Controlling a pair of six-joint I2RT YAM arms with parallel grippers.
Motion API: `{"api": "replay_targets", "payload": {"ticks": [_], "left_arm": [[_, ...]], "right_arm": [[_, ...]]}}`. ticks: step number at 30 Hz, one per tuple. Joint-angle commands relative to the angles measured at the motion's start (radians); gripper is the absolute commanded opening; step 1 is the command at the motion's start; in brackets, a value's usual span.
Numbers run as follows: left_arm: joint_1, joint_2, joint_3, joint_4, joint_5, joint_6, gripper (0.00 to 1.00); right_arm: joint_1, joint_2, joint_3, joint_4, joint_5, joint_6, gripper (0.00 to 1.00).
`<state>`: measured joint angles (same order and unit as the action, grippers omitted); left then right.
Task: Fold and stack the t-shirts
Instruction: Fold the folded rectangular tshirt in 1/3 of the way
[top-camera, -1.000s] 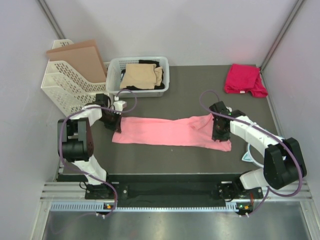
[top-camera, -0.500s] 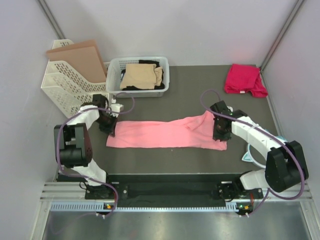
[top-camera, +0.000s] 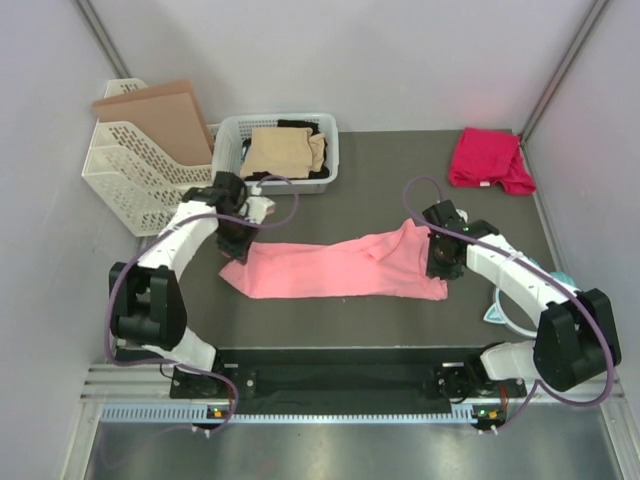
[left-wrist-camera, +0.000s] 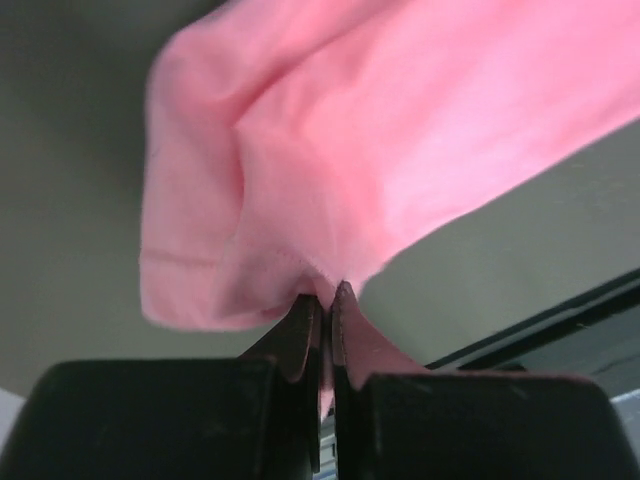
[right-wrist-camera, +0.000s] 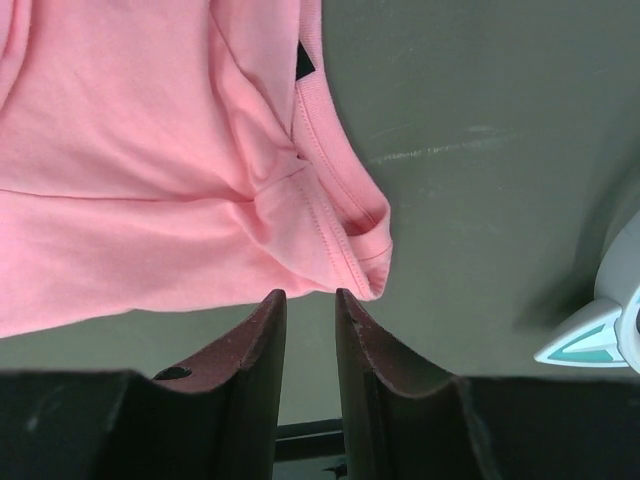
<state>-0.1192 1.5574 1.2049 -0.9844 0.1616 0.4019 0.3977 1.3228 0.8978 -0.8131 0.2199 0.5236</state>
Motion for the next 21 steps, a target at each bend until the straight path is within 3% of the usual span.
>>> {"api": "replay_targets", "payload": {"ticks": [1,12,21], "left_arm": [[-0.152,0.010,0.057,-0.072,-0.013,-0.109,0.00],[-0.362,0.206,0.304,-0.112,-0.020,-0.218,0.00],[-0.519,0.381,0.403,-0.092,-0.053,-0.252,0.00]], "right_arm": [[0.013,-0.040,0.027,0.009,0.007,-0.011,0.27],[0.013,-0.050,0.027,0.011,0.001,-0.017,0.27],[0.013,-0.053,0.032,0.000,-0.002,-0.017,0.27]]}}
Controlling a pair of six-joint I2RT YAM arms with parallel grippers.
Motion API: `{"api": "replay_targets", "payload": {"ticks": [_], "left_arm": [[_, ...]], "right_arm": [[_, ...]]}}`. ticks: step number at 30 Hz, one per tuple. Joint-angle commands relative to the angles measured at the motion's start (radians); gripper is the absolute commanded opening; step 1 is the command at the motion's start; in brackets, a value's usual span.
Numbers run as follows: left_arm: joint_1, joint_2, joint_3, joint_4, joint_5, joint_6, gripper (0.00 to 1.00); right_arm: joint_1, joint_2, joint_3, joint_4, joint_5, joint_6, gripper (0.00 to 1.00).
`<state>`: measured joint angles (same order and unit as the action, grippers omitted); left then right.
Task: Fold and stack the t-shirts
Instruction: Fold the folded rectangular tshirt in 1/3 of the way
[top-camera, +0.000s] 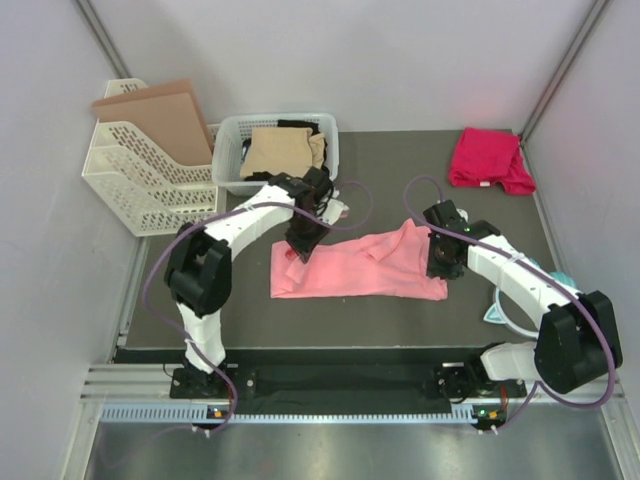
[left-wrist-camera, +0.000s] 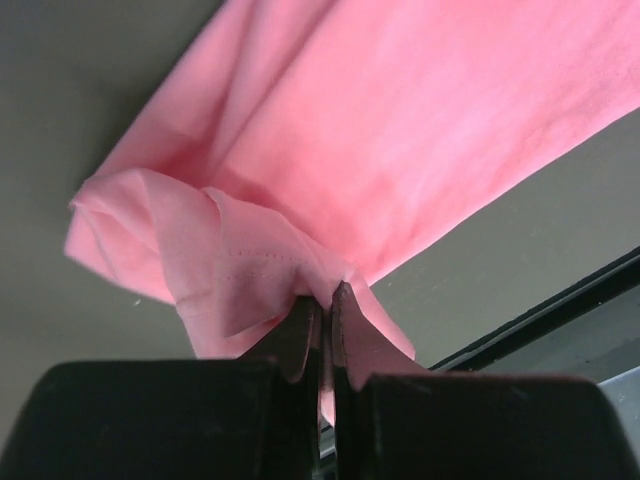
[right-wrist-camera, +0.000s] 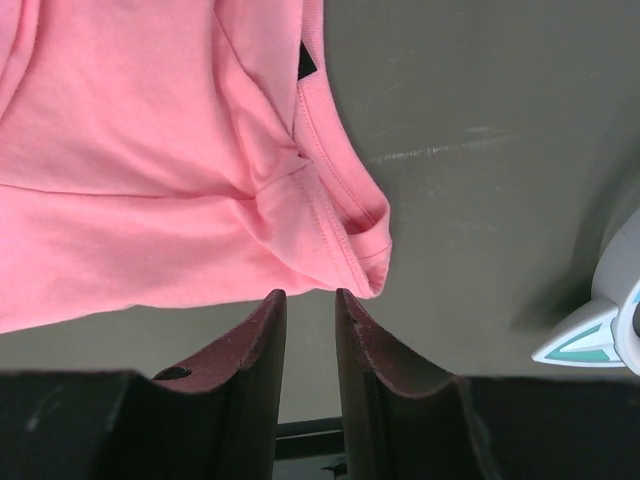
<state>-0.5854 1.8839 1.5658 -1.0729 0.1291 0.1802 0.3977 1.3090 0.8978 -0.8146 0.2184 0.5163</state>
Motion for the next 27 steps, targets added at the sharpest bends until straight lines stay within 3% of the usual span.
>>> {"api": "replay_targets", "payload": {"ticks": [1,7,11,13,17,18,22,23,27], "left_arm": [[-0.062,0.067,0.046,0.008,-0.026,-0.030,0.00],[-0.096,0.178,0.126,0.025,-0.052,-0.042,0.00],[-0.102,0.211,0.216,0.010,-0.037,-0.051,0.08],[-0.102,0.212,0.246,0.008,-0.026,-0.058,0.22],[-0.102,0.190,0.267,-0.001,0.059,-0.062,0.31],[-0.106,0.184,0.254,-0.008,0.087,-0.052,0.46],[-0.136,0.143,0.146,-0.006,0.176,-0.012,0.67],[-0.137,0.124,0.108,-0.005,0.194,-0.004,0.81],[-0.133,0.074,0.063,0.002,0.178,0.019,0.86]], "right_arm": [[0.015,-0.039,0.032,0.003,0.001,-0.012,0.27],[0.013,-0.044,0.032,-0.004,0.001,-0.012,0.27],[0.013,-0.045,0.029,-0.005,-0.002,-0.010,0.27],[0.013,-0.045,0.029,-0.006,-0.002,-0.009,0.27],[0.015,-0.043,0.035,-0.009,-0.014,-0.006,0.27],[0.013,-0.043,0.036,-0.012,-0.014,-0.004,0.27],[0.013,-0.039,0.053,-0.020,-0.008,-0.002,0.27],[0.012,-0.036,0.059,-0.021,-0.007,-0.001,0.27],[0.015,-0.031,0.069,-0.024,-0.007,0.001,0.27]]}}
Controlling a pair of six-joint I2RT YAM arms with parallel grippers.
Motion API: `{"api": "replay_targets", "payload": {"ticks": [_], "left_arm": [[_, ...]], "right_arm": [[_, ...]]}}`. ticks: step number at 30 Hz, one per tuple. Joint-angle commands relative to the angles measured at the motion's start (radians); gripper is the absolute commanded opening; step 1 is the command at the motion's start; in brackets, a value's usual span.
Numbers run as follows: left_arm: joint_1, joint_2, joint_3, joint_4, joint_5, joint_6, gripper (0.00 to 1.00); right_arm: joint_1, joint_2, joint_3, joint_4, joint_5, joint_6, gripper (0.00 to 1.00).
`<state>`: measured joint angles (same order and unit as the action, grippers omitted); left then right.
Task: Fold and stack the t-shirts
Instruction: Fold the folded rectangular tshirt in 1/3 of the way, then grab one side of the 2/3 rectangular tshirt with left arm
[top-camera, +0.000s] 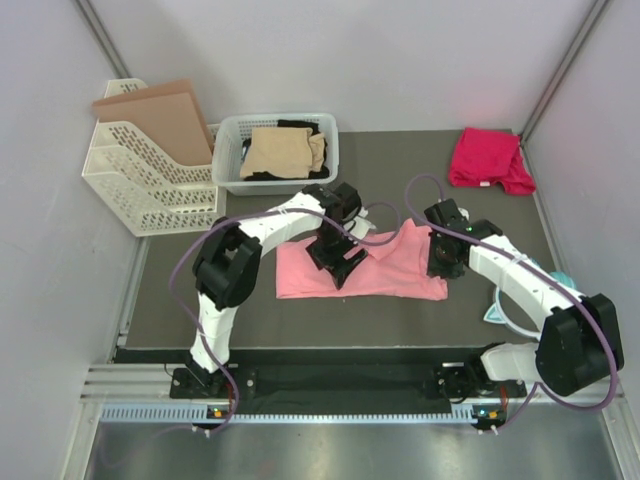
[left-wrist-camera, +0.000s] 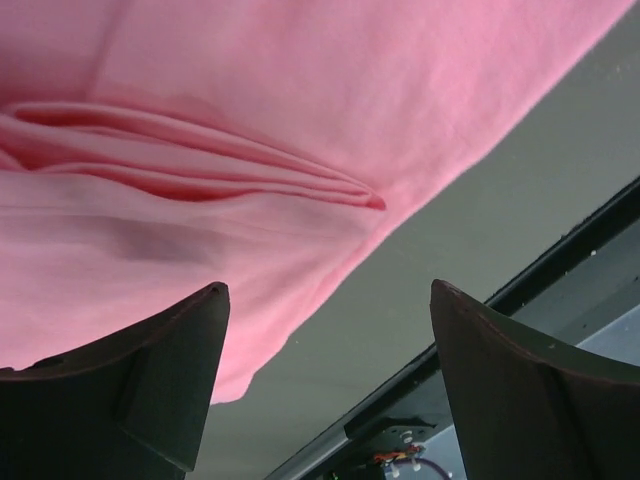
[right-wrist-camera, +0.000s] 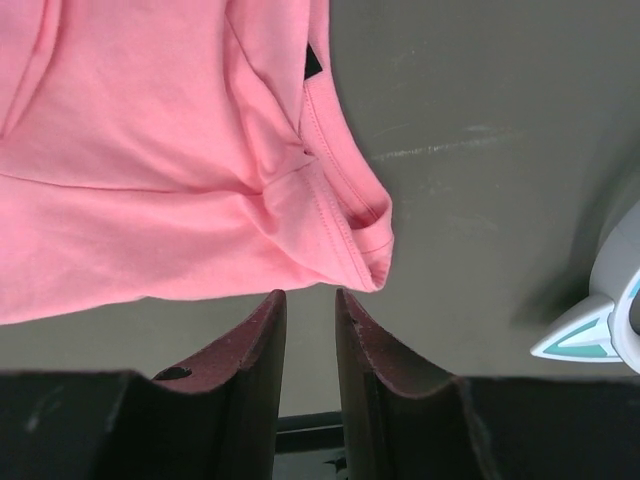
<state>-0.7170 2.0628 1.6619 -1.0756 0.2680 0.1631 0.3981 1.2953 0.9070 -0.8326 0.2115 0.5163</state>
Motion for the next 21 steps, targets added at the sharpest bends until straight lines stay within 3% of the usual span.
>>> {"api": "replay_targets", "payload": {"ticks": [1,4,9,14,21], "left_arm": [[0.005,-0.121,-0.042,0.028,0.021,0.035,0.87],[0.069,-0.185,-0.073,0.057,-0.004,0.030,0.88],[0.290,-0.271,-0.137,0.056,0.072,0.062,0.89],[0.442,-0.329,-0.289,0.088,0.083,0.101,0.89],[0.447,-0.250,-0.349,0.094,0.085,0.085,0.83]], "right_arm": [[0.016,-0.016,0.059,-0.008,-0.001,0.001,0.27],[0.018,-0.022,0.058,-0.011,0.006,0.004,0.27],[0.019,-0.030,0.055,-0.016,0.026,-0.001,0.27],[0.021,-0.018,0.069,-0.014,0.026,-0.006,0.27],[0.030,-0.010,0.089,-0.019,0.025,0.002,0.27]]}}
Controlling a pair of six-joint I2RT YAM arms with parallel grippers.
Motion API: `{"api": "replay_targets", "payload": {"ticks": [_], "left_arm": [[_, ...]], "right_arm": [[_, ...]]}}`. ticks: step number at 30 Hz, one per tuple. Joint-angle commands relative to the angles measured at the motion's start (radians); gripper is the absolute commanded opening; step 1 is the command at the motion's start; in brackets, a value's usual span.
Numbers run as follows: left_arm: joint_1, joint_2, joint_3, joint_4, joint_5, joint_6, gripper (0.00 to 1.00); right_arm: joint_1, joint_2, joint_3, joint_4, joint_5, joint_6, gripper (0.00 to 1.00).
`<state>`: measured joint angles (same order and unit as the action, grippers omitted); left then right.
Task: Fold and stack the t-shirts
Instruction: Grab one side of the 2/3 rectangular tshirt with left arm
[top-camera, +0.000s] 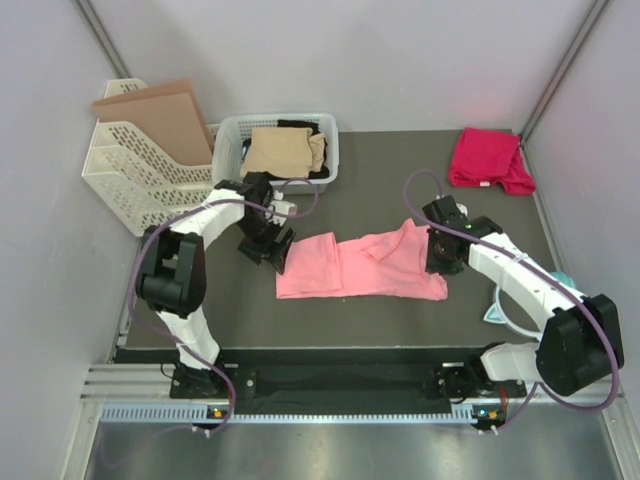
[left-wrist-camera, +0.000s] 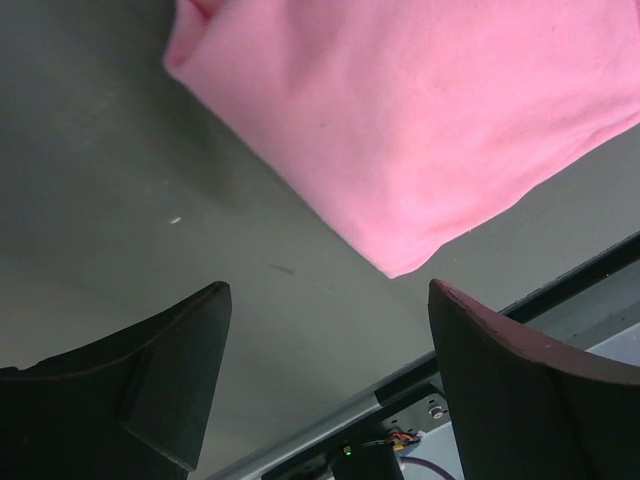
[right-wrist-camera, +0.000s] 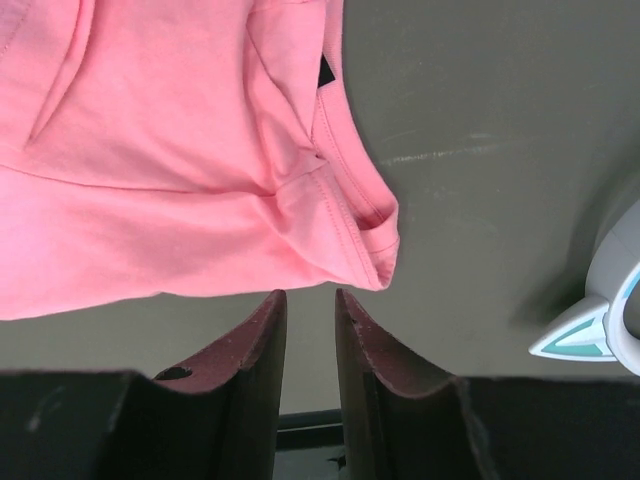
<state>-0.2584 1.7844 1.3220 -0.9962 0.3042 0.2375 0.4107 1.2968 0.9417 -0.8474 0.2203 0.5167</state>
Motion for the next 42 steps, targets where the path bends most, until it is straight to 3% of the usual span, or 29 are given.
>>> {"api": "replay_targets", "payload": {"ticks": [1,13,24,32,33,36,42], "left_arm": [[-0.010,0.038,-0.009,0.021,0.068,0.010,0.82],[-0.004,0.112,-0.007,0.096,0.072,0.003,0.81],[-0.004,0.193,0.002,0.119,0.128,0.029,0.49],[-0.019,0.196,0.003,0.113,0.194,0.023,0.46],[-0.031,0.196,0.003,0.110,0.199,0.025,0.42],[-0.053,0.187,-0.001,0.105,0.199,0.022,0.00],[-0.015,0.095,-0.040,0.080,0.107,0.061,0.00]], "right_arm": [[0.019,-0.013,0.054,-0.007,0.017,0.005,0.27],[0.037,-0.010,0.058,-0.010,0.022,0.016,0.27],[0.045,-0.018,0.055,-0.015,0.028,0.026,0.26],[0.060,-0.010,0.060,-0.016,0.031,0.036,0.25],[0.060,-0.013,0.060,-0.016,0.033,0.037,0.25],[0.060,-0.014,0.058,-0.019,0.037,0.039,0.25],[0.062,-0.019,0.072,-0.027,0.042,0.042,0.25]]}}
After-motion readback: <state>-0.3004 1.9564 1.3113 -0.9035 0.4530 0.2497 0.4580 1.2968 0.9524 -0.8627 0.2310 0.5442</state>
